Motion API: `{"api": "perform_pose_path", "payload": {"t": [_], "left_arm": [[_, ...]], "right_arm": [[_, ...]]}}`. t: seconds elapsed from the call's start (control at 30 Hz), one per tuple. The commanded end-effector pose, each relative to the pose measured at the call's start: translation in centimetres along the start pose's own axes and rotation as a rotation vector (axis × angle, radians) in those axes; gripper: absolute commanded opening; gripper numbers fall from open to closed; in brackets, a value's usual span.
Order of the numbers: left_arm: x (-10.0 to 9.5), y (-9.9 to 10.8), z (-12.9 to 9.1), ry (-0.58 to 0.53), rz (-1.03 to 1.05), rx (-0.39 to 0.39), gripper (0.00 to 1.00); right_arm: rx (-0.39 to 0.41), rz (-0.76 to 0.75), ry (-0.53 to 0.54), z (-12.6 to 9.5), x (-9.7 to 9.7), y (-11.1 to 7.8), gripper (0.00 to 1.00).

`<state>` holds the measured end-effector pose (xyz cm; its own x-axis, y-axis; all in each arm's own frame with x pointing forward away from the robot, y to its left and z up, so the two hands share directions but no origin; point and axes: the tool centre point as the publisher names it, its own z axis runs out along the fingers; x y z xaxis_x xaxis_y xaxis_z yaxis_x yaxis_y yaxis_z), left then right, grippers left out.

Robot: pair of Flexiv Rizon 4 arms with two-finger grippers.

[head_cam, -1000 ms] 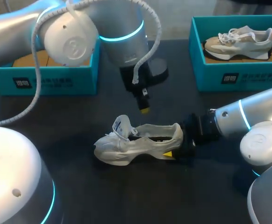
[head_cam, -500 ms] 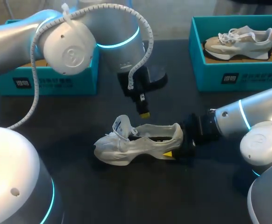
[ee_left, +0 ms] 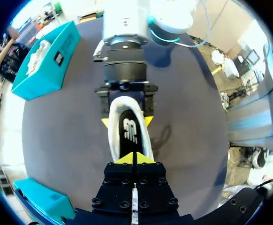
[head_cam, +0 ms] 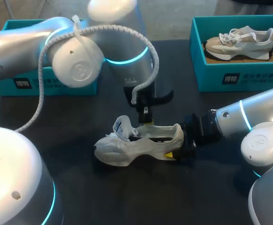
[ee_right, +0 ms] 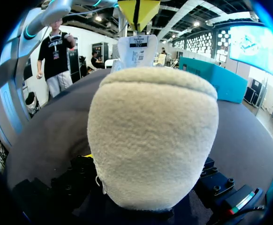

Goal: Take the shoe out of the shoebox, open the shoe tongue, remove and reinsert the insole, then place the shoe into the shoebox

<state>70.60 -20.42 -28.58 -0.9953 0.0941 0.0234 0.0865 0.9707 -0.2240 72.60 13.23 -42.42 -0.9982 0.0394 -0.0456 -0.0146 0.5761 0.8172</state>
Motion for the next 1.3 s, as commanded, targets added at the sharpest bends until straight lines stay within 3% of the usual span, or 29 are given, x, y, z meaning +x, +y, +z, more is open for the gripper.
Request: {"api": "perform_pose_path", "payload": {"t": [0.03, 0.6, 1.3], "left_arm": [[-0.5, -0.6, 1.7, 0.018, 0.018, -0.005, 0.00], [-0.9, -1.6, 7.7, 0.072, 0.080, -0.029, 0.00], [0.6, -0.1, 10.4, 0.141, 0.109, -0.037, 0.00]], "right_arm": [[0.003, 0.001, -0.002, 0.4, -0.1, 0.0, 0.00], [0.003, 0.001, -0.002, 0.4, -0.1, 0.0, 0.00], [0.003, 0.001, -0.002, 0.4, -0.1, 0.0, 0.00]]}}
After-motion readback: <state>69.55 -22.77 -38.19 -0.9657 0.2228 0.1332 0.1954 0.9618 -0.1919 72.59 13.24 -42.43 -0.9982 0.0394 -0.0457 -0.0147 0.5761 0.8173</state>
